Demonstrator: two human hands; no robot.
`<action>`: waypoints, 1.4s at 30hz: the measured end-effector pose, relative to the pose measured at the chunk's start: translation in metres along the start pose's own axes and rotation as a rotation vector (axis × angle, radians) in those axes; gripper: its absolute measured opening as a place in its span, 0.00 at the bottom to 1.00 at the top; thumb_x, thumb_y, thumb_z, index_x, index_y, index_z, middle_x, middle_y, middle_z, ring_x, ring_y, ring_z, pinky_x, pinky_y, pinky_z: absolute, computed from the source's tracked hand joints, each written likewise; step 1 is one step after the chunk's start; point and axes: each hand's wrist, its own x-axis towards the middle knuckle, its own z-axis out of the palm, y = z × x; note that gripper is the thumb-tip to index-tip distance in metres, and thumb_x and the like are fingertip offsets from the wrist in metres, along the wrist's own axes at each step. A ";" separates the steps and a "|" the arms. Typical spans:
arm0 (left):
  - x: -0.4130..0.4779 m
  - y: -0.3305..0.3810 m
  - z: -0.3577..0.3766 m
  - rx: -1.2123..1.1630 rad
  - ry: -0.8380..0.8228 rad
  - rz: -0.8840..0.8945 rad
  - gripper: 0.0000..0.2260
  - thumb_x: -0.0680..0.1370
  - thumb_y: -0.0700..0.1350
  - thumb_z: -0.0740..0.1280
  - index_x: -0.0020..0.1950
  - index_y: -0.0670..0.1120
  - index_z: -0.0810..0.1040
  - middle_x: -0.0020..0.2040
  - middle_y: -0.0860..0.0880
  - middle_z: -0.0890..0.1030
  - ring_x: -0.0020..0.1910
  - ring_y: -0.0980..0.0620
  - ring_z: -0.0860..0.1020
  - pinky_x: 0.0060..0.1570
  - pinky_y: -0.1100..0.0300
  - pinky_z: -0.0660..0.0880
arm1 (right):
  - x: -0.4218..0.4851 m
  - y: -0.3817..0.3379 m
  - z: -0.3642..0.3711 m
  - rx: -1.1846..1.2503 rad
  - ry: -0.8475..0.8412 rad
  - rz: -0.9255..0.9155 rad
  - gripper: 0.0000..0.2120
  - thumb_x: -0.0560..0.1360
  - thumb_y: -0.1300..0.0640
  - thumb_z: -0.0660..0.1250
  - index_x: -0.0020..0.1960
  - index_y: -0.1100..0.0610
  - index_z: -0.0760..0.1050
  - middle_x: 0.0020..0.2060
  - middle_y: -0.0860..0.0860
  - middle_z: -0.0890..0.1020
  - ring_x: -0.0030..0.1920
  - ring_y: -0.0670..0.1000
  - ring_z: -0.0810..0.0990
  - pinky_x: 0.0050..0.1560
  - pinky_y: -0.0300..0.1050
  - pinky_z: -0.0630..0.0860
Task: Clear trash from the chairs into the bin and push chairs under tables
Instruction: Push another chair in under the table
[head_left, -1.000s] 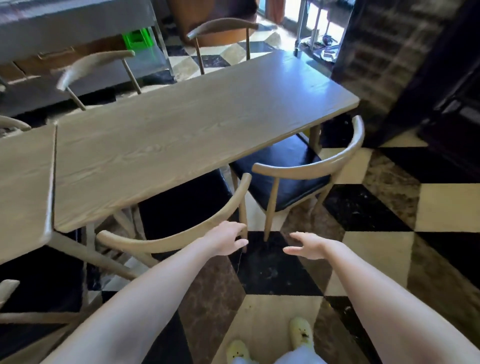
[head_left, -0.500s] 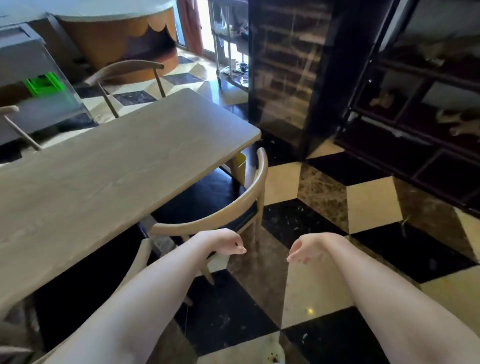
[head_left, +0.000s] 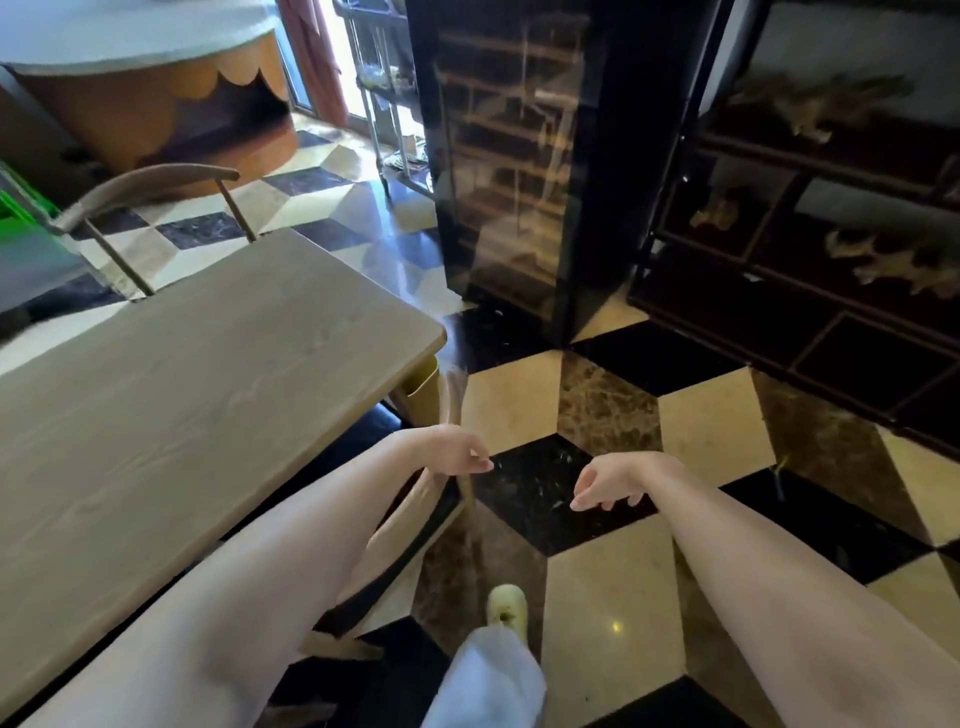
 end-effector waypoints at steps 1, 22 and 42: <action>0.015 -0.002 -0.011 0.003 -0.008 0.004 0.17 0.81 0.50 0.59 0.68 0.45 0.74 0.66 0.46 0.76 0.65 0.47 0.74 0.67 0.53 0.70 | 0.007 0.002 -0.012 -0.016 0.018 0.000 0.22 0.77 0.48 0.64 0.68 0.54 0.70 0.64 0.52 0.76 0.63 0.52 0.76 0.65 0.51 0.72; 0.277 -0.073 -0.180 -0.395 -0.033 -0.232 0.18 0.81 0.47 0.59 0.70 0.47 0.72 0.65 0.46 0.76 0.62 0.45 0.76 0.57 0.52 0.78 | 0.225 0.003 -0.298 -0.272 -0.193 0.018 0.25 0.77 0.45 0.62 0.71 0.54 0.68 0.67 0.53 0.74 0.66 0.54 0.73 0.64 0.47 0.70; 0.362 -0.221 -0.315 -0.710 0.082 -0.615 0.18 0.80 0.52 0.60 0.66 0.46 0.75 0.63 0.46 0.78 0.60 0.46 0.77 0.60 0.50 0.76 | 0.450 -0.181 -0.528 -0.788 -0.260 -0.436 0.20 0.78 0.47 0.62 0.66 0.54 0.74 0.63 0.51 0.77 0.61 0.53 0.75 0.62 0.47 0.71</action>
